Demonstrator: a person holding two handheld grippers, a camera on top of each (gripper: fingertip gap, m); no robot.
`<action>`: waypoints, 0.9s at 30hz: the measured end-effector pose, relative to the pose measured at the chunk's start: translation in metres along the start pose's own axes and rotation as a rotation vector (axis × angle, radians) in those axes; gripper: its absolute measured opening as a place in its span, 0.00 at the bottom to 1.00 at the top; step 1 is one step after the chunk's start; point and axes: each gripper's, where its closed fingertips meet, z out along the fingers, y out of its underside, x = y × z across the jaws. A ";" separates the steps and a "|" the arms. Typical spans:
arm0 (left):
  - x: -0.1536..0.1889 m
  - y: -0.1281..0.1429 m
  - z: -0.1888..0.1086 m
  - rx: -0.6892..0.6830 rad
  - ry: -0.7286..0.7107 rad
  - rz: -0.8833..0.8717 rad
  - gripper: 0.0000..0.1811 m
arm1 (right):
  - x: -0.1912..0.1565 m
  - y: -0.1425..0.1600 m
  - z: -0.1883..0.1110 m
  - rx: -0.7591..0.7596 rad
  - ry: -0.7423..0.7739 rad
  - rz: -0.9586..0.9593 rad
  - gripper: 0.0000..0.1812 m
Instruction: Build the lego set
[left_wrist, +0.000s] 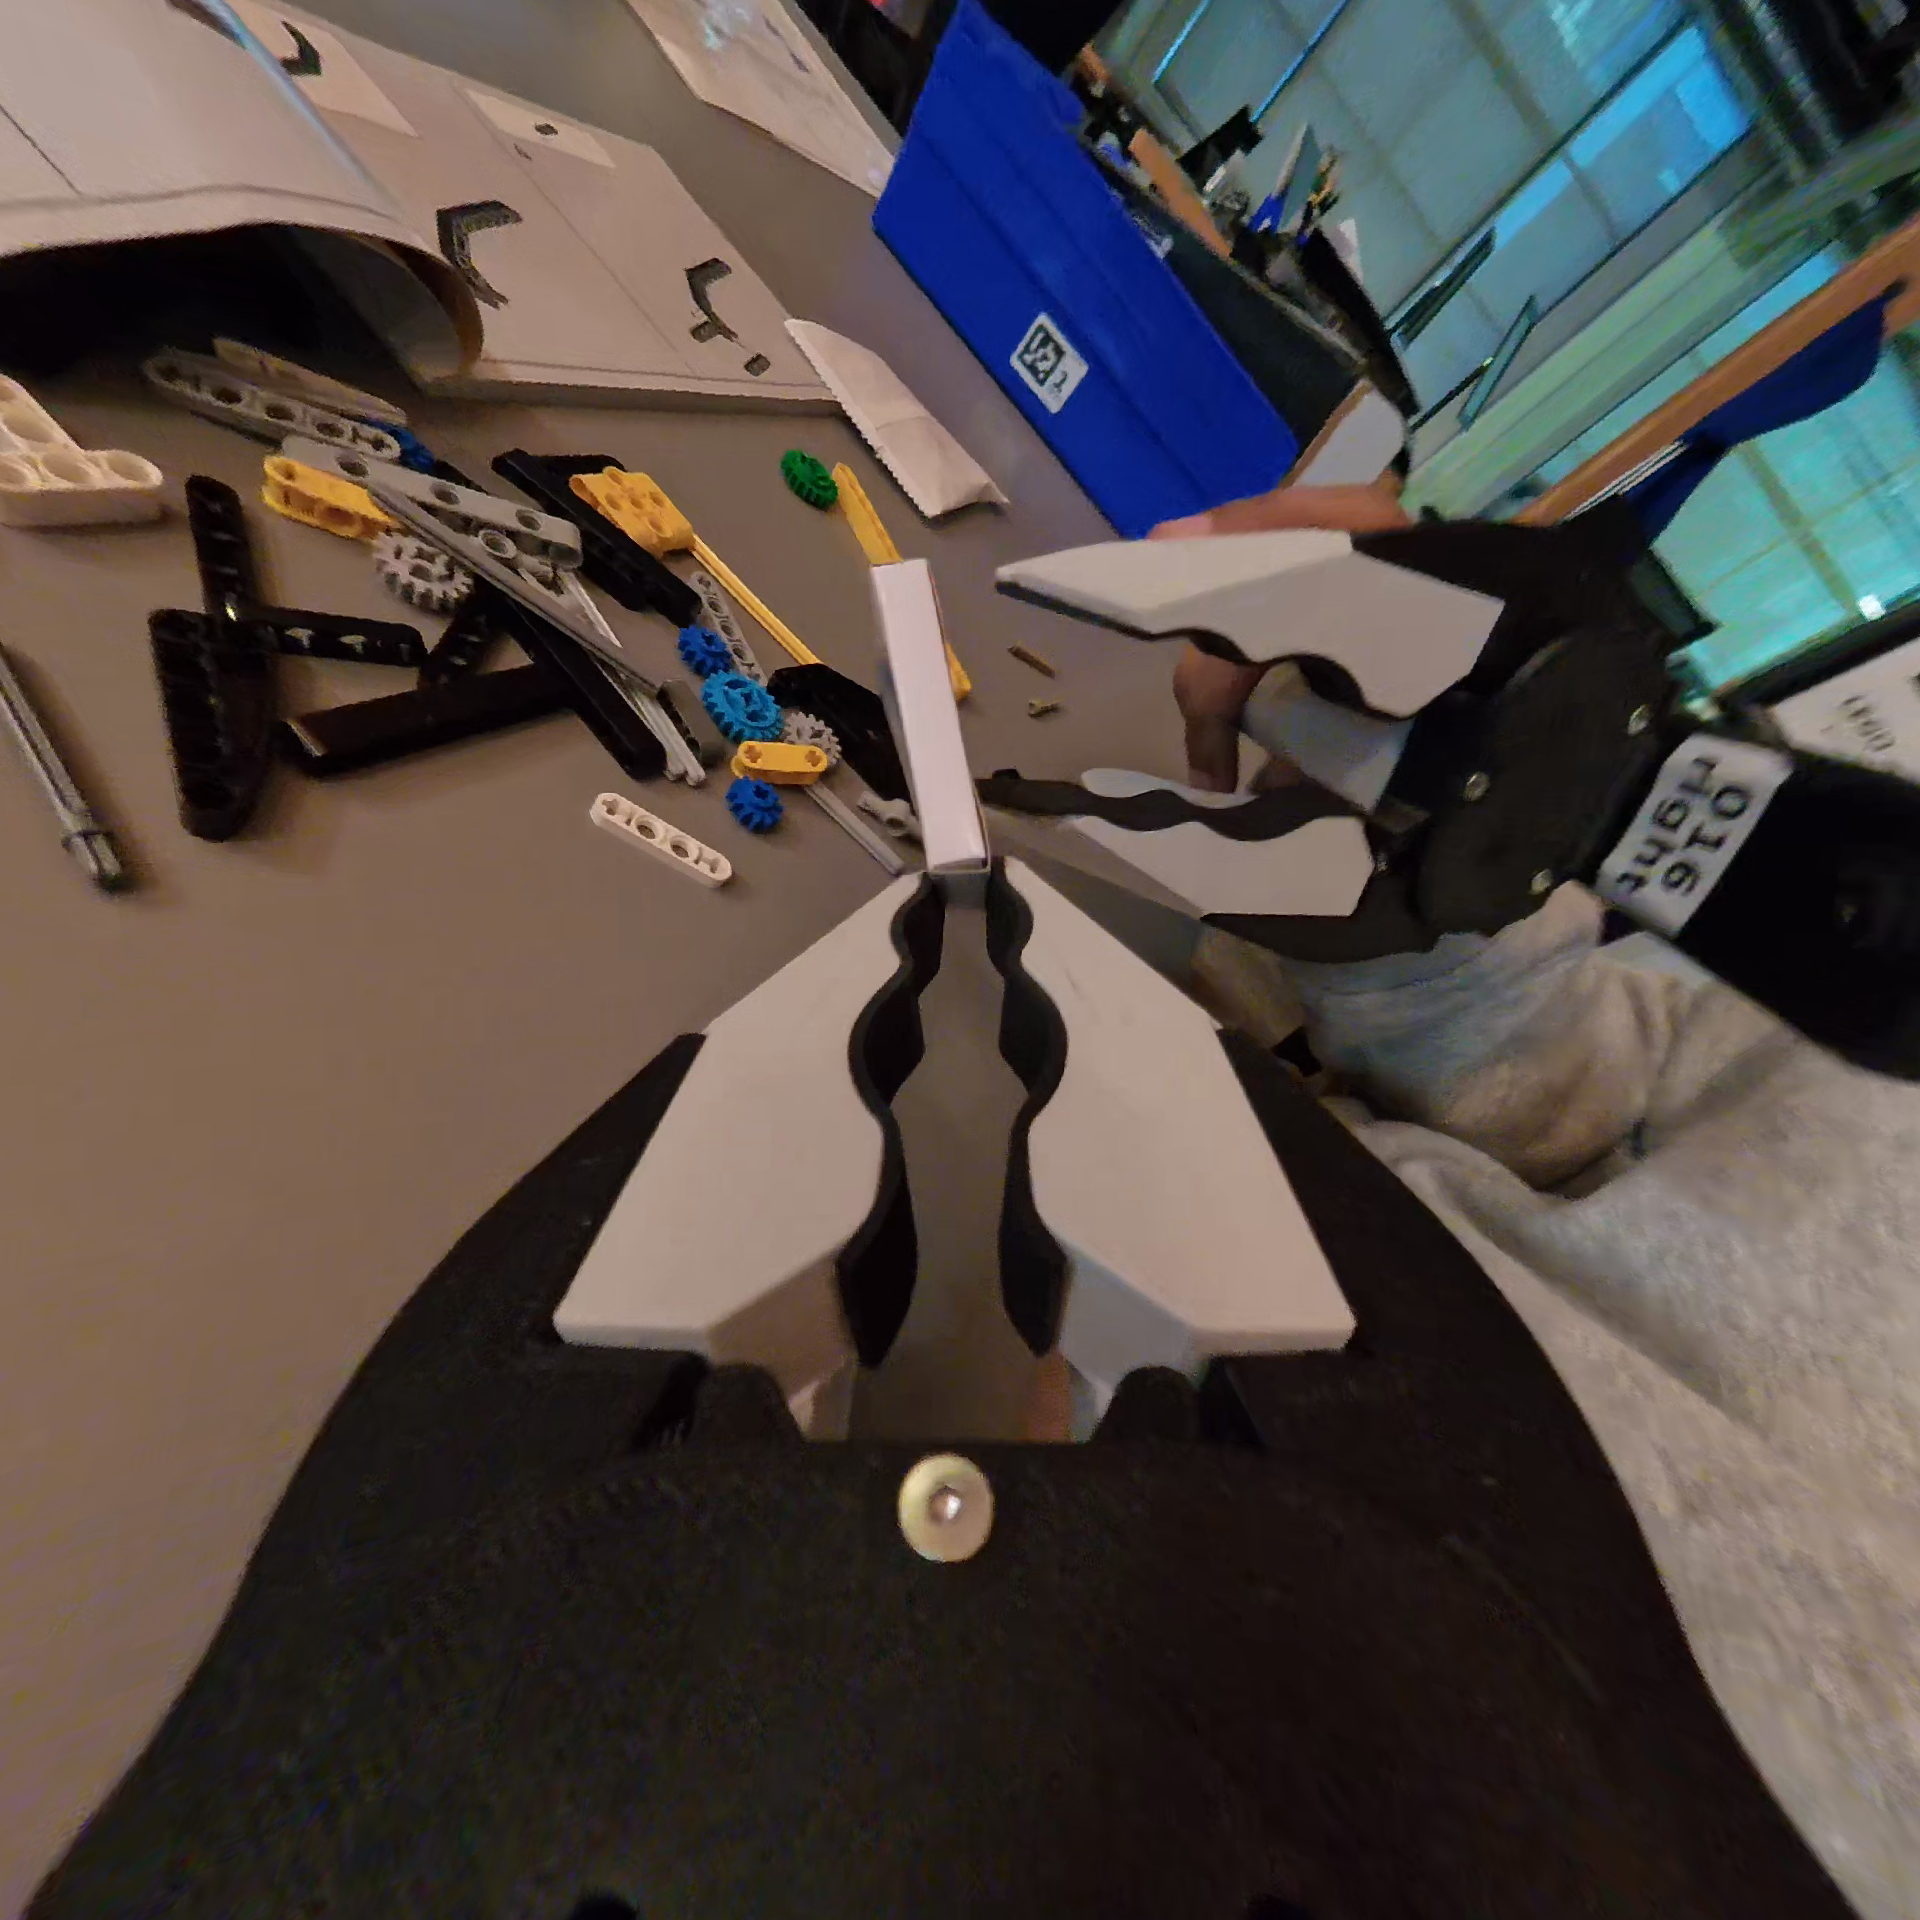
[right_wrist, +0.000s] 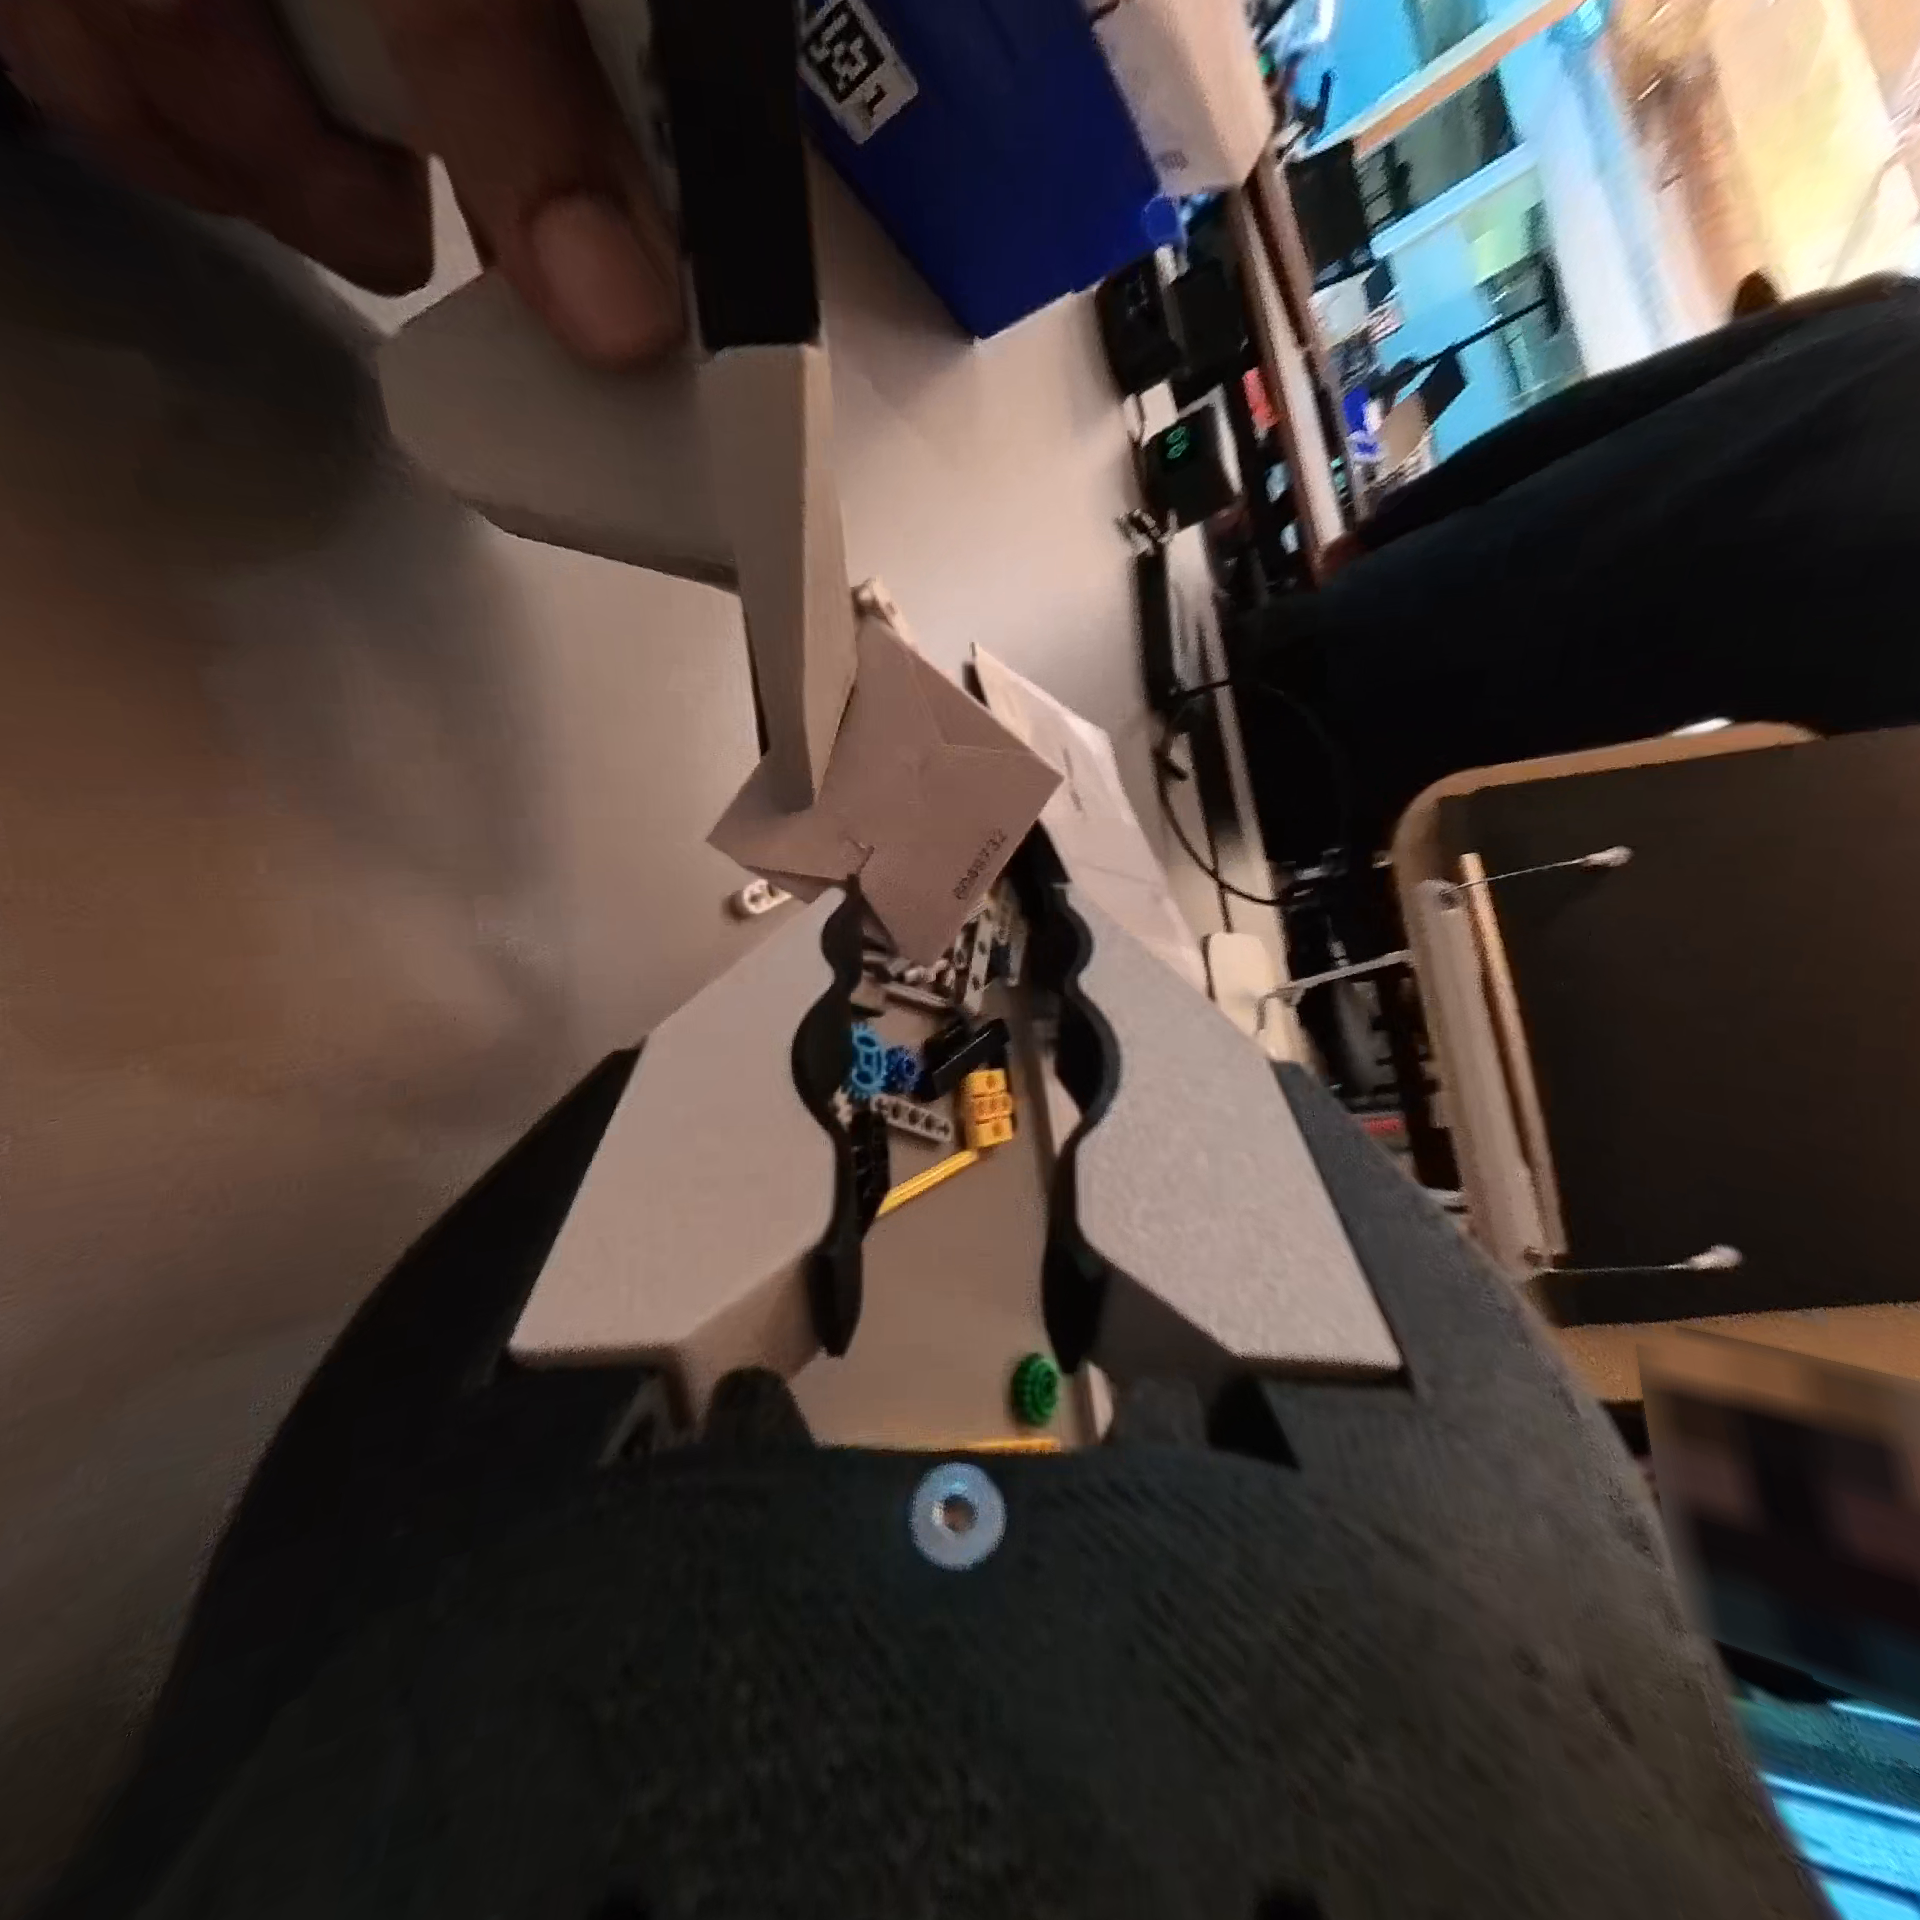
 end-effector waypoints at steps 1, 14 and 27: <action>0.001 0.000 0.000 0.002 0.016 -0.022 0.03 | -0.001 -0.002 0.000 0.007 0.017 -0.020 0.16; 0.002 0.012 0.000 -0.074 0.057 -0.066 0.04 | -0.025 -0.004 0.002 0.045 -0.051 -0.050 0.00; -0.001 0.006 -0.005 -0.043 0.063 -0.125 0.04 | 0.000 -0.011 0.000 0.097 0.027 0.254 0.00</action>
